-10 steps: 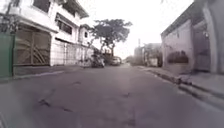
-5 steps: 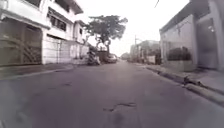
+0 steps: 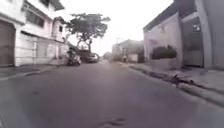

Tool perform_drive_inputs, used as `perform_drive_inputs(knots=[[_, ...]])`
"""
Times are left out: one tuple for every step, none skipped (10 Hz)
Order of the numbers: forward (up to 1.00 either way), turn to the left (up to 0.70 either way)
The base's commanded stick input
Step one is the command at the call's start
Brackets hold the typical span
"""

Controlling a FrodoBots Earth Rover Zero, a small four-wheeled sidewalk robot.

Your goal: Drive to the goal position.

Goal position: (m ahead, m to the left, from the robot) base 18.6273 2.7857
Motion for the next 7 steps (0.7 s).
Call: perform_drive_inputs(knots=[[1.0, 0.0], [1.0, 0.0], [1.0, 0.0], [1.0, 0.0], [1.0, 0.0], [1.0, 0.0], [1.0, 0.0]])
